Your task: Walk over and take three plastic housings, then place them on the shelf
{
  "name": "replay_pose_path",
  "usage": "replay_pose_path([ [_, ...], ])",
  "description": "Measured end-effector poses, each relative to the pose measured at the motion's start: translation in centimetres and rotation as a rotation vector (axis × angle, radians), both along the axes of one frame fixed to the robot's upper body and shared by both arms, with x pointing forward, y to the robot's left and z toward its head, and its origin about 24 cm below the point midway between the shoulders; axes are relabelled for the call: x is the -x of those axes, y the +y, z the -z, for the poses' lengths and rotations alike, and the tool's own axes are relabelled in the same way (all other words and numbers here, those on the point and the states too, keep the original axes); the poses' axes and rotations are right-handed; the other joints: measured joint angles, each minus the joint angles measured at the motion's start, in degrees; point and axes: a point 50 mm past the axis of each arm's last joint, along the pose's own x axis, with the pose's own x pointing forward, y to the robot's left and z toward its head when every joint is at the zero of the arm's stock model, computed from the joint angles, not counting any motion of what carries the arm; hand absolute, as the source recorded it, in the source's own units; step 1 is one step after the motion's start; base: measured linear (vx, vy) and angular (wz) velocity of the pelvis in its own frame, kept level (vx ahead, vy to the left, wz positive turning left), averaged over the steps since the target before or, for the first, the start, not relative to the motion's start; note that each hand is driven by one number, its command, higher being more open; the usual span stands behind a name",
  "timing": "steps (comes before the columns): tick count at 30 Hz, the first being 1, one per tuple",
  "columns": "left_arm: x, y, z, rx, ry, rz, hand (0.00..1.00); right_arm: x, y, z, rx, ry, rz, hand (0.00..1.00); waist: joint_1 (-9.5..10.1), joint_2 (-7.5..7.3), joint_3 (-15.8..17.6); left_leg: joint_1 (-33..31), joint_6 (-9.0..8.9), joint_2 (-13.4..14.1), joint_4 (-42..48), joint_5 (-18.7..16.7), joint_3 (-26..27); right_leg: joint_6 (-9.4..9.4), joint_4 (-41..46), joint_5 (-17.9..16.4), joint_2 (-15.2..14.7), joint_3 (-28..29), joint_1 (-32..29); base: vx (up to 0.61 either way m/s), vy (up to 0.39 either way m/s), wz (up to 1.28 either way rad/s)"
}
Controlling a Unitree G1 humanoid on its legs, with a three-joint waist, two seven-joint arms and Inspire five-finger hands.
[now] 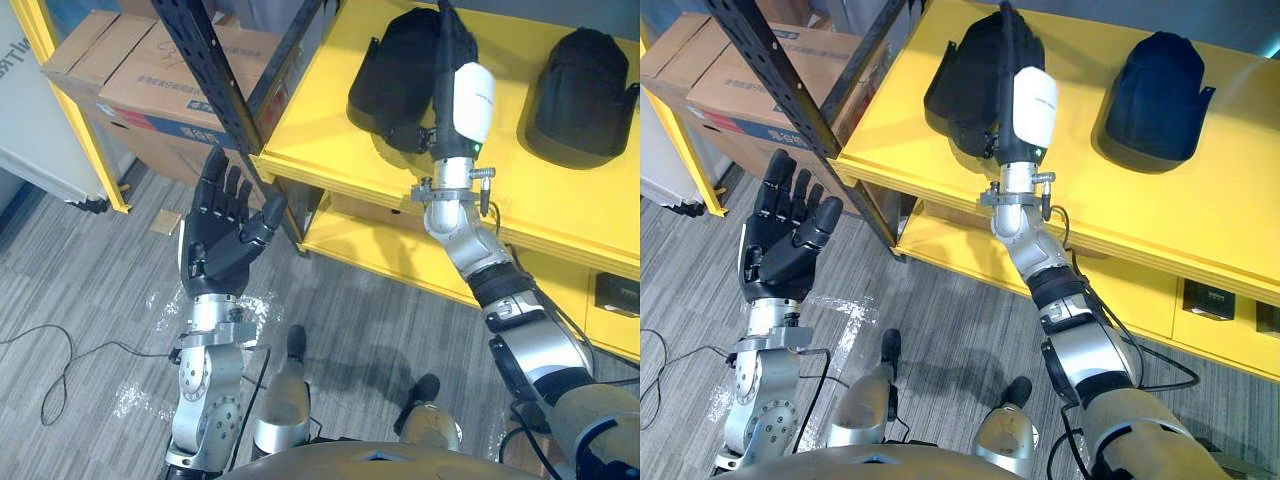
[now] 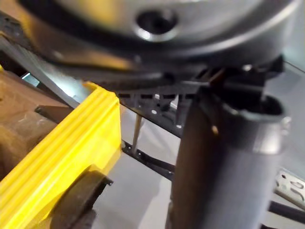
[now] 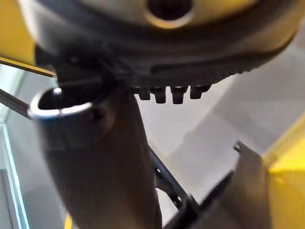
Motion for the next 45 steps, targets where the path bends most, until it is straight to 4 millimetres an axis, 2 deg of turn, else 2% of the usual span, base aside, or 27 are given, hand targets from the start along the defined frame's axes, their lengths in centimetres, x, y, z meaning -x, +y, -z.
replay_pose_path([
  [2,0.0,-0.2,0.2,0.001,0.008,0.008,1.0,0.9,0.7,-1.3,-0.009,-0.079,-0.035,1.0,-0.59,0.0,0.0,0.37,0.0,0.0,0.0,0.0,0.29,0.04,-0.04,0.04,0.0,0.35,0.12,-0.01,-0.012,-0.07],
  [4,0.0,-0.3,0.4,0.0,0.016,0.011,1.0,1.6,0.8,-1.8,-0.022,-0.114,-0.056,1.0,-0.81,0.08,-0.08,1.08,-0.01,0.01,-0.01,-0.02,0.69,0.04,-0.15,0.05,0.0,0.72,0.56,-0.02,-0.011,-0.09],
  [8,0.0,-0.4,0.4,0.001,0.02,0.015,1.0,2.9,0.4,-1.4,-0.058,-0.062,-0.13,1.0,-1.21,0.39,-0.44,2.0,-0.13,0.03,-0.05,-0.23,1.32,-0.01,-0.79,0.05,0.05,1.06,1.29,-0.03,-0.008,-0.08],
  [10,0.0,-0.3,0.5,0.002,0.028,0.009,1.0,3.5,0.7,-0.6,-0.058,0.013,-0.199,1.0,-1.91,0.4,-0.49,2.15,-0.16,0.05,-0.05,-0.26,1.49,-0.05,-1.39,0.43,0.19,1.15,1.56,-0.04,-0.001,-0.04],
  [15,0.0,-0.7,1.4,0.001,0.075,0.022,1.0,4.1,1.9,3.5,0.026,0.307,-0.345,1.0,-2.36,0.37,-2.79,2.85,-0.21,0.08,-0.1,-0.68,2.89,0.08,-2.91,1.4,0.42,2.15,2.01,-0.02,-0.005,-0.12],
  [21,0.1,-1.0,1.7,0.001,0.088,0.032,1.0,4.2,3.4,5.1,0.137,0.448,-0.44,1.0,-2.13,-0.11,-4.54,2.83,-0.21,0.11,-0.11,-0.66,2.89,0.05,-3.36,1.78,0.56,2.17,2.26,0.0,0.0,0.0],
  [24,0.3,-0.9,1.9,0.0,0.103,0.026,1.0,3.7,3.1,6.3,0.142,0.5,-0.419,1.0,-1.69,-0.56,-5.58,2.82,-0.21,0.1,-0.14,-0.66,2.78,0.05,-3.52,1.78,0.58,1.98,2.47,-0.01,-0.007,0.02],
  [28,0.6,-0.8,2.5,-0.005,0.133,0.02,1.0,1.9,1.1,8.4,0.126,0.611,-0.292,1.0,-0.73,-0.55,-6.08,2.57,-0.2,0.07,-0.21,-0.63,2.19,0.08,-4.04,2.13,0.67,1.2,2.99,-0.03,-0.008,0.07],
  [33,0.6,-0.7,3.2,-0.01,0.166,0.02,1.0,0.5,-0.2,7.8,0.077,0.606,-0.193,1.0,-0.45,-0.47,-6.12,1.8,-0.22,0.04,-0.18,-0.4,1.28,0.01,-4.02,2.24,0.72,0.39,2.91,-0.03,-0.005,0.1],
  [38,0.6,-0.8,3.2,-0.008,0.165,0.021,1.0,-0.5,-0.7,6.6,0.032,0.548,-0.134,1.0,-0.25,-0.22,-6.12,1.72,-0.22,-0.01,-0.16,-0.4,1.15,0.0,-3.96,2.22,0.67,0.3,2.89,0.0,0.0,0.0],
  [42,0.6,-0.9,3.2,-0.001,0.163,0.022,1.0,-1.0,-2.3,5.8,-0.081,0.485,-0.054,1.0,0.09,1.31,-5.93,1.39,-0.02,-0.49,-0.15,-0.16,0.72,0.02,-3.74,2.2,0.16,-0.14,2.84,-0.01,0.004,0.05],
  [45,0.6,-0.9,3.2,0.001,0.162,0.024,1.0,-1.4,-2.8,4.6,-0.119,0.438,-0.029,1.0,0.08,2.16,-5.55,0.67,-0.01,-0.52,-0.12,0.16,0.33,-0.04,-3.37,2.16,0.11,-0.45,2.17,-0.01,0.005,0.05],
])
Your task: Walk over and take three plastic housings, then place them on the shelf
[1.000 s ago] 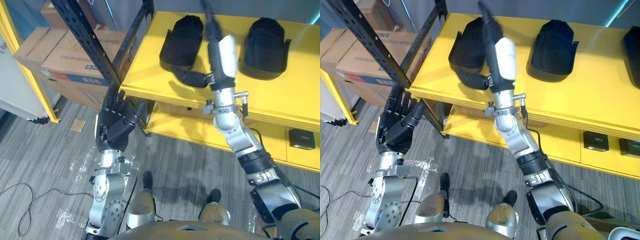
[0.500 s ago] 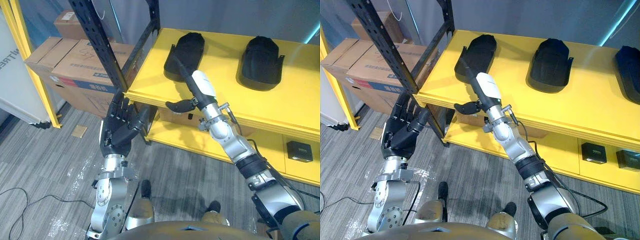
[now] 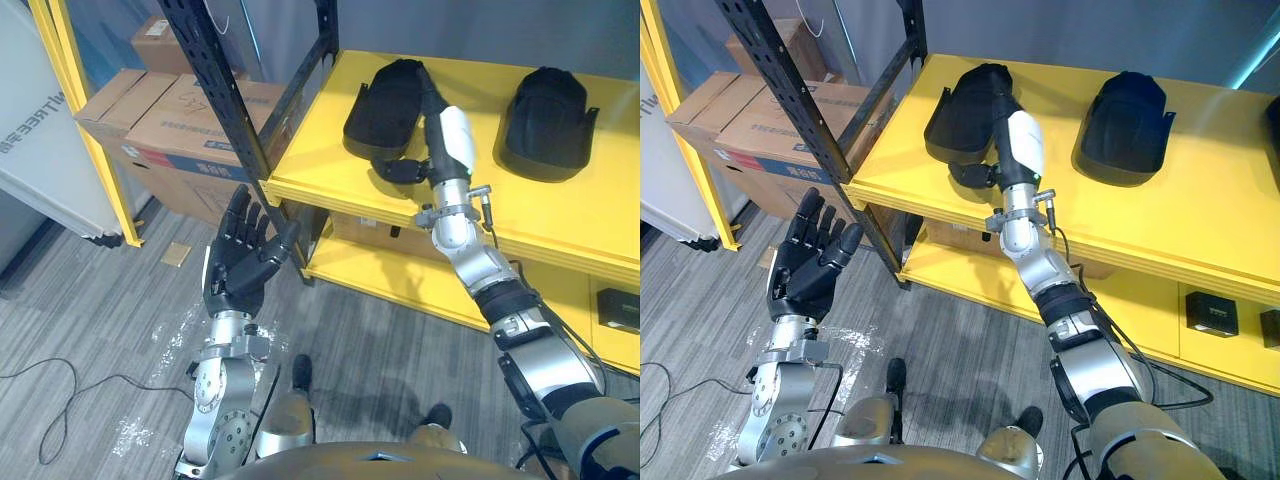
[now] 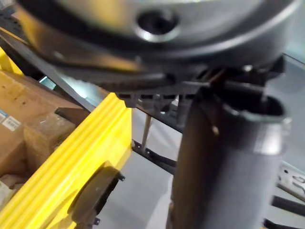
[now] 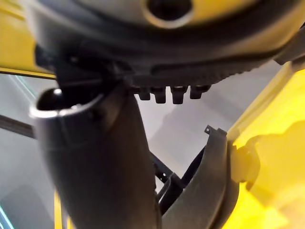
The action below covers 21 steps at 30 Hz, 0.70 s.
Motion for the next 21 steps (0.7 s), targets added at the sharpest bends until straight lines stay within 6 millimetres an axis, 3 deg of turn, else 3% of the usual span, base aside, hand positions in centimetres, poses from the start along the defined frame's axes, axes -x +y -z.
replay_pose_path([
  [10,-0.3,-1.3,-0.3,0.011,-0.015,0.058,1.0,-1.3,-0.7,-1.0,0.016,0.018,0.057,1.0,0.85,0.68,1.47,-0.93,-0.58,0.07,0.0,-0.42,-0.82,-0.24,1.17,-0.26,-0.14,-0.49,-0.8,-0.03,0.002,0.03],
  [21,-0.8,-1.4,0.3,-0.001,0.008,0.064,1.0,-2.4,-0.5,-3.1,0.032,-0.008,0.065,1.0,1.78,1.01,2.67,-1.81,-0.14,0.05,0.03,-0.05,-1.9,0.16,1.83,-0.55,-0.21,-1.58,-1.04,-0.02,-0.004,0.05],
])
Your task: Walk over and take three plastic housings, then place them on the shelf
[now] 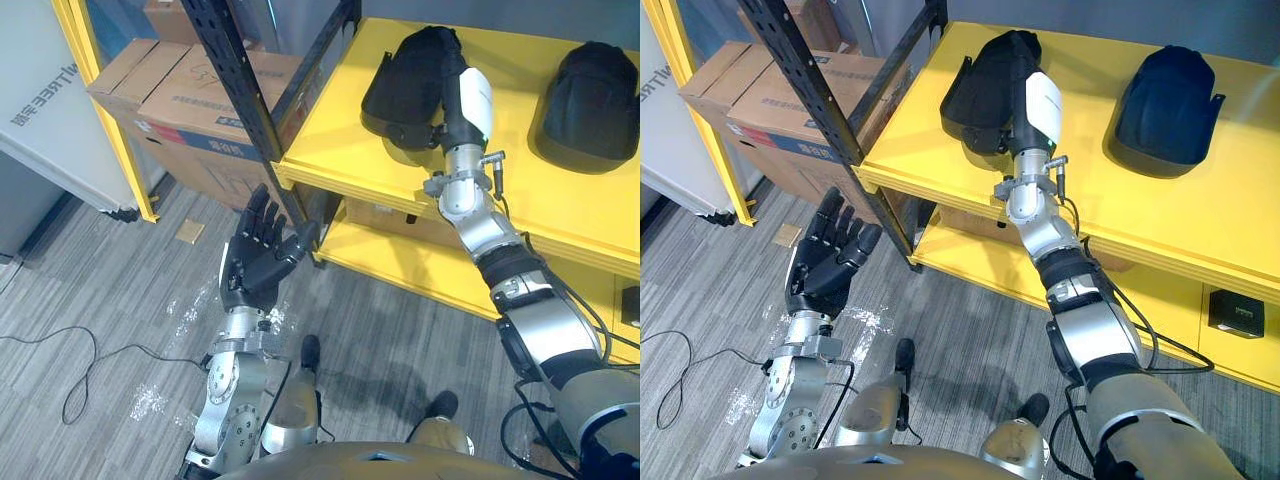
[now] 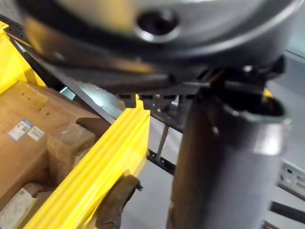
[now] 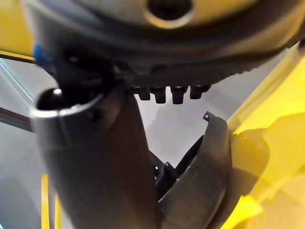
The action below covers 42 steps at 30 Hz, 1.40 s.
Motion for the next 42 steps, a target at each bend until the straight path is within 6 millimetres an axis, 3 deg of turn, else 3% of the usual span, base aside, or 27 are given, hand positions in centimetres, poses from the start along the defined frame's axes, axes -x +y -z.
replay_pose_path([
  [12,-0.6,-0.2,-0.7,0.003,-0.033,0.002,1.0,-1.1,-1.2,-3.0,0.027,-0.046,0.097,1.0,0.73,0.73,3.93,-0.2,0.06,-0.17,0.01,0.08,-0.45,0.14,4.7,-2.66,-1.21,0.05,-1.82,-0.01,-0.002,0.01],
  [18,-0.6,-0.2,-0.7,0.003,-0.034,0.002,1.0,-1.0,-1.2,-3.2,0.029,-0.058,0.101,1.0,0.5,0.72,3.95,0.0,0.09,-0.07,0.02,0.25,-0.15,0.05,5.46,-3.31,-1.28,0.58,-2.29,0.0,-0.009,-0.02],
  [22,-0.6,0.1,-0.9,-0.001,-0.048,0.0,1.0,1.2,-0.5,-3.5,0.034,-0.158,0.013,1.0,0.06,0.66,3.98,0.98,0.09,-0.09,0.02,0.27,0.68,0.04,5.26,-3.32,-1.31,1.3,-1.9,-0.01,-0.015,-0.09],
  [27,0.0,1.0,-1.6,0.002,-0.082,-0.034,1.0,5.9,0.3,-0.9,-0.031,-0.19,-0.127,1.0,-2.29,-0.36,3.52,3.27,-0.07,0.18,-0.04,-0.1,2.65,0.33,2.9,-3.01,-0.64,2.33,0.24,-0.01,-0.017,-0.15],
  [29,0.2,1.6,-2.0,-0.008,-0.098,-0.057,1.0,8.3,0.7,1.5,-0.129,-0.108,-0.23,1.0,-4.05,-2.21,1.81,4.0,-0.27,0.71,-0.08,-0.71,4.83,0.28,0.69,-1.8,0.21,3.83,0.41,-0.01,-0.021,-0.41],
  [31,0.2,1.8,-1.9,-0.017,-0.096,-0.057,1.0,9.3,0.7,2.8,-0.193,-0.065,-0.251,1.0,-4.49,-3.33,0.41,4.44,-0.43,1.0,-0.11,-1.1,6.03,0.02,-0.63,-1.3,0.67,4.58,0.56,0.01,-0.02,-0.37],
  [35,0.1,1.9,-1.9,-0.029,-0.096,-0.052,1.0,11.7,-1.7,4.7,-0.319,-0.027,-0.187,1.0,-6.12,-5.69,-3.11,6.08,-0.84,1.66,-0.12,-1.96,8.24,0.16,-2.16,-0.42,1.51,6.6,1.16,0.02,-0.026,-0.25],
  [42,0.0,1.9,-1.6,-0.083,-0.065,-0.026,1.0,12.6,-3.8,5.6,-0.295,-0.014,-0.078,1.0,-7.34,-5.23,-6.96,7.23,-0.97,2.28,-0.27,-2.43,9.94,-0.37,-3.83,0.33,2.32,7.51,2.04,-0.03,-0.012,-0.1],
])
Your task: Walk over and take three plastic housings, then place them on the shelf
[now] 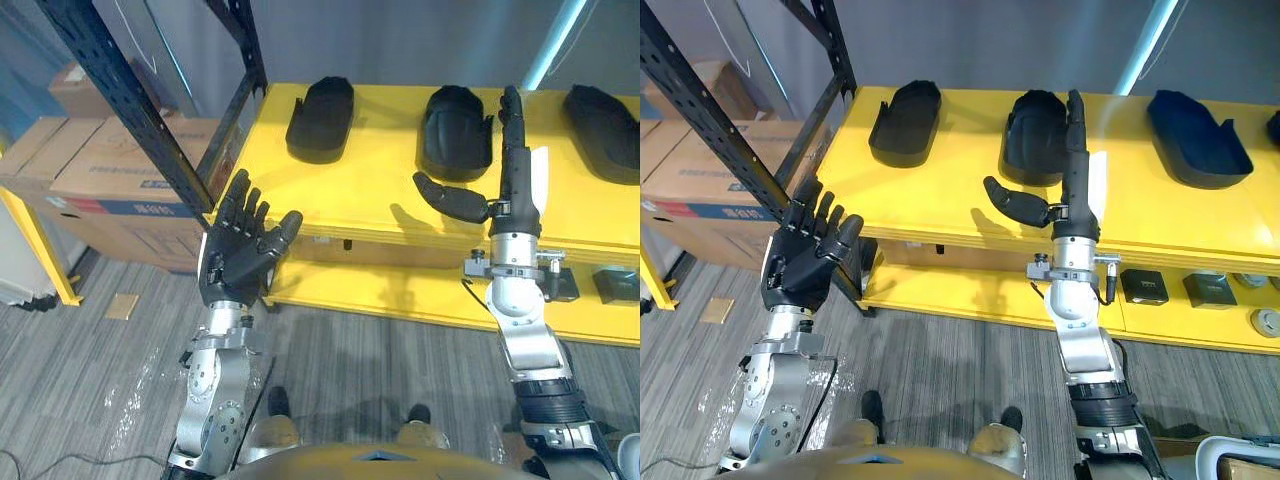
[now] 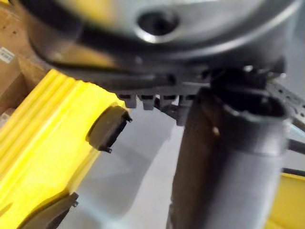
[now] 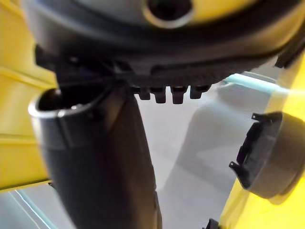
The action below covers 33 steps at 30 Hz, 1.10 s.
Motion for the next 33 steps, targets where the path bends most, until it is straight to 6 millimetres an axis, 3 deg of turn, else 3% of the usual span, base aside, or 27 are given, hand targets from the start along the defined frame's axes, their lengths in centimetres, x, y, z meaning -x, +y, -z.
replay_pose_path([
  [3,0.0,-0.1,0.1,-0.006,0.01,0.02,1.0,-0.1,-0.4,0.8,0.016,0.044,0.032,1.0,0.1,-0.3,-1.03,0.21,-0.01,-0.01,0.0,-0.06,0.69,0.06,-0.86,0.74,0.07,0.45,0.13,-0.03,0.006,-0.09],
  [8,-0.1,-0.3,0.4,-0.014,0.035,0.038,1.0,-0.7,-2.3,3.9,0.008,0.2,0.123,1.0,0.13,-1.02,-1.89,0.77,-0.14,-0.01,-0.02,-0.3,0.95,-0.1,-1.08,1.01,0.08,0.7,0.6,-0.01,0.002,-0.03],
  [15,0.2,0.0,0.9,-0.024,0.068,0.039,1.0,-2.1,-4.5,5.5,0.033,0.32,0.22,1.0,0.28,-0.95,-3.13,-0.42,-0.09,-0.05,-0.02,-0.22,1.12,-0.19,-2.82,2.26,0.31,0.62,0.04,-0.01,0.004,-0.02],
  [20,0.4,0.0,1.0,-0.032,0.071,0.053,1.0,-4.2,-6.1,4.2,0.017,0.29,0.323,1.0,0.62,-0.78,-3.17,-3.65,0.16,-0.11,0.07,0.82,0.14,-0.45,-2.75,2.9,0.31,-0.12,-2.51,0.0,0.004,0.09],
  [23,0.1,-0.1,0.7,-0.032,0.056,0.057,1.0,-6.1,-6.9,2.0,-0.011,0.238,0.369,1.0,1.21,-0.3,-1.88,-6.22,0.4,-0.19,0.2,1.72,-0.29,-0.69,-2.57,3.58,0.31,-0.09,-4.94,-0.04,0.006,0.05],
  [24,-0.4,-0.2,0.3,-0.031,0.038,0.056,1.0,-6.9,-7.3,0.5,-0.023,0.199,0.388,1.0,1.71,0.22,0.11,-6.54,0.47,-0.2,0.2,1.85,-0.3,-0.9,-2.52,3.81,0.31,-0.02,-5.37,-0.06,0.003,0.02],
  [27,-0.5,-0.1,0.1,-0.026,0.034,0.039,1.0,-7.7,-7.2,-1.4,-0.034,0.128,0.392,1.0,1.89,1.12,2.41,-7.8,0.42,-0.24,0.21,1.96,-0.77,-0.9,-2.13,3.82,0.3,-0.09,-6.65,-0.05,0.003,0.05],
  [33,-0.5,0.0,0.1,-0.025,0.044,0.024,1.0,-7.9,-7.1,-2.0,-0.046,0.099,0.4,1.0,1.89,0.72,4.87,-8.21,0.63,-0.26,0.25,2.23,-0.8,-0.76,-1.65,3.95,0.25,0.26,-7.35,0.01,-0.002,0.0],
])
